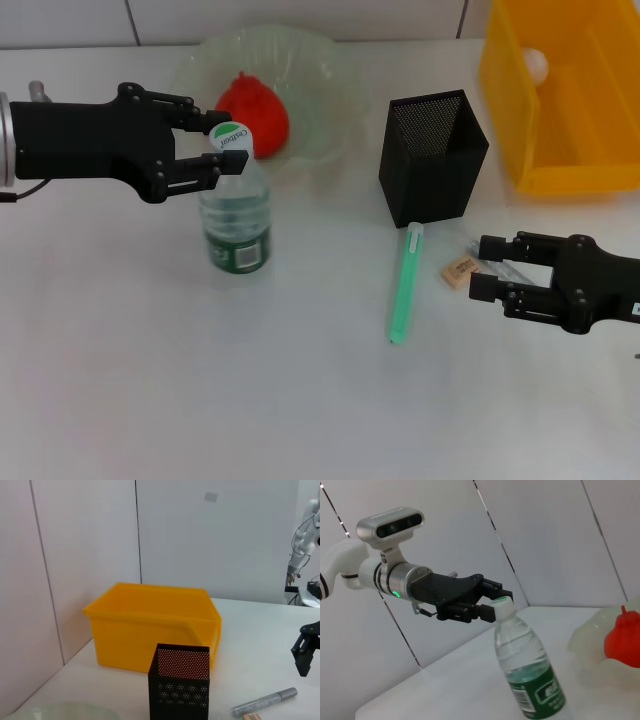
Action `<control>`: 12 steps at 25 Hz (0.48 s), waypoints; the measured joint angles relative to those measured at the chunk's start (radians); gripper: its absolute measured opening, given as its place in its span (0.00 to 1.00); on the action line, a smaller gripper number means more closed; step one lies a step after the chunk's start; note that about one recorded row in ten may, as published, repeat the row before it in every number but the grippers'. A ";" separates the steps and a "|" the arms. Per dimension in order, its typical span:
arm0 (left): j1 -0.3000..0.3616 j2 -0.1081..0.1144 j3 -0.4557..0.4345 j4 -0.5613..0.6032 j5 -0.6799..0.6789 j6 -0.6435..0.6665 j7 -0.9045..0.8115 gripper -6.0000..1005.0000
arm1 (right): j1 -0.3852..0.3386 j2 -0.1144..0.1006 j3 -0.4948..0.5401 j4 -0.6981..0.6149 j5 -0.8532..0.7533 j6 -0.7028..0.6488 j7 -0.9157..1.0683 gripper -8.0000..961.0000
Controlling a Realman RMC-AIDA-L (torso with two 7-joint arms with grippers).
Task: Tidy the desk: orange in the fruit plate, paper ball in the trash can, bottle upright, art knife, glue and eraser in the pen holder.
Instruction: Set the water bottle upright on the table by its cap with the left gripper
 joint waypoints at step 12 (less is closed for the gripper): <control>0.006 -0.005 0.004 -0.008 0.002 -0.031 0.009 0.43 | -0.003 0.001 0.001 0.002 0.000 0.000 -0.003 0.67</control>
